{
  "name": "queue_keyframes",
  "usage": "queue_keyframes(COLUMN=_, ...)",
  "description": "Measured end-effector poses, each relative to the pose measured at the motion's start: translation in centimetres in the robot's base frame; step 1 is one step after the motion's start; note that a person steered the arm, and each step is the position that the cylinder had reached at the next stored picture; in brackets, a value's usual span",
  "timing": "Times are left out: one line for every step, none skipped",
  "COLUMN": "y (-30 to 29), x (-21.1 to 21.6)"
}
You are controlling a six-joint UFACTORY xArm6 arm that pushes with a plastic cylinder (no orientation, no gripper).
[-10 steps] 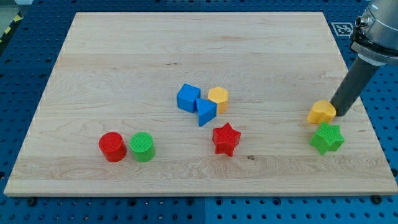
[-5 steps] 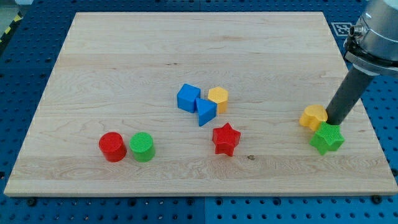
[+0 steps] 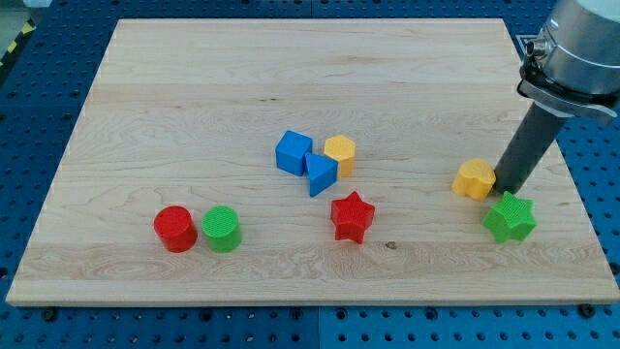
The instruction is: Move the yellow heart closer to group of blocks
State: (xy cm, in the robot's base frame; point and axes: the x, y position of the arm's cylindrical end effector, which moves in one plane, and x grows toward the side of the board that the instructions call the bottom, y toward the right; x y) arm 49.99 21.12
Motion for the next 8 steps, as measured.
queue_keyframes(y=-1.1, x=0.0)
queue_keyframes(y=-2.9, x=0.0)
queue_keyframes(y=-4.8, x=-0.6)
queue_keyframes(y=-6.8, x=-1.6)
queue_keyframes(y=-8.7, x=-2.4)
queue_keyframes(y=-10.4, x=-2.6)
queue_keyframes(y=-12.7, x=-2.8)
queue_keyframes(y=-13.3, x=-2.8)
